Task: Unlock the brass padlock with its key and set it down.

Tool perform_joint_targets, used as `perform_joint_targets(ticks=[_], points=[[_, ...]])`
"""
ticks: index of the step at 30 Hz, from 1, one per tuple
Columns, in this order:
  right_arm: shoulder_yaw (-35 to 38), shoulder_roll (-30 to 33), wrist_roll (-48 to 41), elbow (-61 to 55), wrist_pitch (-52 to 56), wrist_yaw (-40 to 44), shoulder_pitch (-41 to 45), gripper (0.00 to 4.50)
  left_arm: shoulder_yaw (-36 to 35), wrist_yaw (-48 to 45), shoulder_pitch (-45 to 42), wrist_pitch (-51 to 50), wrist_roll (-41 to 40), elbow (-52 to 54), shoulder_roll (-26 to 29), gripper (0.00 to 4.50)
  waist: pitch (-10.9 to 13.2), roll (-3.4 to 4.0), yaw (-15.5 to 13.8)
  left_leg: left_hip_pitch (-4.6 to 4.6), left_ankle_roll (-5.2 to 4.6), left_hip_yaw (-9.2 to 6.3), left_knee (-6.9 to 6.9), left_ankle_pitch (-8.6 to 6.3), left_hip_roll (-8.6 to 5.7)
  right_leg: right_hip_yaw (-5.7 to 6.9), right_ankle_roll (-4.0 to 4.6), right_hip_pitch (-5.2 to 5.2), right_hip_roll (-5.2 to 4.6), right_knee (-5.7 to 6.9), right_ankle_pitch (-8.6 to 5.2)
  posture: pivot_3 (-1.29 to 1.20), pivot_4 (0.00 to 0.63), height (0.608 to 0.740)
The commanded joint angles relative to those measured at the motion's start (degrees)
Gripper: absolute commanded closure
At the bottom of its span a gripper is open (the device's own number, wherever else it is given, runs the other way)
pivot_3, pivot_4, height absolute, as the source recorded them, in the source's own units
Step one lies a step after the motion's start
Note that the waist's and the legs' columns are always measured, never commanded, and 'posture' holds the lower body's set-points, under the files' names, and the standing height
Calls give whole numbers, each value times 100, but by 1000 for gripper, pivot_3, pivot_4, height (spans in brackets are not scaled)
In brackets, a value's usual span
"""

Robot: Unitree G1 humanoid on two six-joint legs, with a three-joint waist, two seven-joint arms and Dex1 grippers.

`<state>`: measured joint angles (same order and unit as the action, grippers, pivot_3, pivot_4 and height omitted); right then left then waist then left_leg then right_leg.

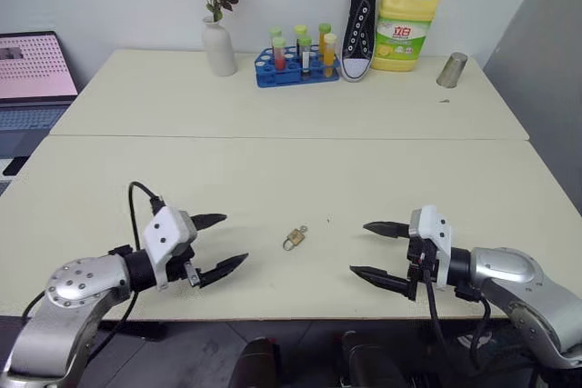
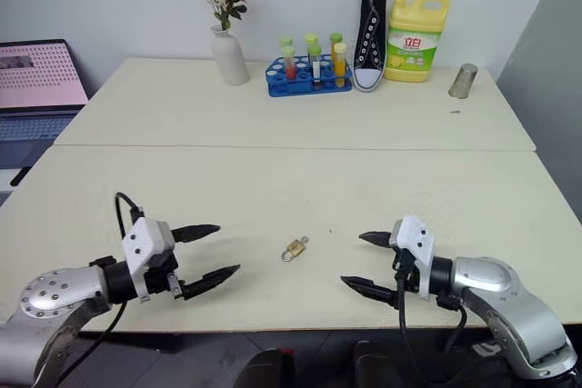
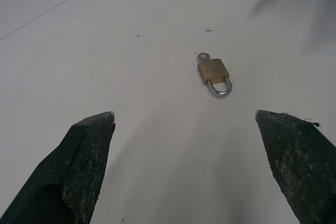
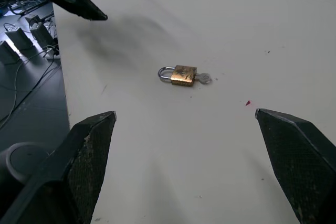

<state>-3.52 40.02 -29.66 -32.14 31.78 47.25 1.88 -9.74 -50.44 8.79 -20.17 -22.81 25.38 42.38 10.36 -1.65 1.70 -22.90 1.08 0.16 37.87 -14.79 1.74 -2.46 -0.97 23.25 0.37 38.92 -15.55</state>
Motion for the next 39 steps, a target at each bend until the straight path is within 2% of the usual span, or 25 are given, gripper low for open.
perform_joint_targets(ticks=[1, 11, 19, 27, 33, 36, 39], points=[[33, -27, 105, -50, -67, -101, 89, 38, 379, 428, -63, -155, 286, 272, -175, 0, 0, 0, -4, 0, 0, -2, 0, 0, 0, 1, 0, 0, 1, 1, 0, 0, 150, 740], [41, -53, 145, -349, 125, -377, -5, 38, 1438, 1400, -624, -944, 786, 198, -959, 0, -2, -3, -11, 0, 0, -2, 4, 0, -5, 0, -2, -1, 2, 4, 2, 0, 150, 740], [137, 39, 110, -542, 278, -446, -144, 38, 2055, 1798, -1038, -966, 1210, -52, -1449, 0, -3, -4, -14, -1, 0, -4, 6, 0, -6, 0, -5, -4, 3, 4, 3, 0, 150, 740], [183, 70, 49, -718, 418, -519, -204, 38, 2197, 2081, -1273, -1428, 1359, -322, -1719, 0, -3, -4, -12, 0, 0, -4, 6, 0, -7, -1, -5, -4, 8, 4, 3, 0, 150, 740], [201, 47, 20, -777, 504, -554, -185, 38, 2137, 2000, -1336, -1943, 1268, -299, -1627, 0, -8, -5, -12, 3, 0, -5, 8, 0, -8, 0, -7, -8, 9, 6, 4, 0, 150, 740], [177, 16, 18, -796, 524, -584, -168, 0, 2179, 1886, -1380, -2119, 1208, -264, -1541, 585, -9, -4, -12, 4, 0, -5, 8, 0, -7, 0, -7, -8, 12, 6, 4, 0, 150, 740], [172, 4, 10, -816, 534, -609, -162, 0, 2194, 1824, -1392, -2217, 1149, -227, -1498, 1508, -10, -3, -9, 5, 0, -4, 7, 0, -7, -2, -7, -8, 13, 6, 4, 0, 150, 740]])
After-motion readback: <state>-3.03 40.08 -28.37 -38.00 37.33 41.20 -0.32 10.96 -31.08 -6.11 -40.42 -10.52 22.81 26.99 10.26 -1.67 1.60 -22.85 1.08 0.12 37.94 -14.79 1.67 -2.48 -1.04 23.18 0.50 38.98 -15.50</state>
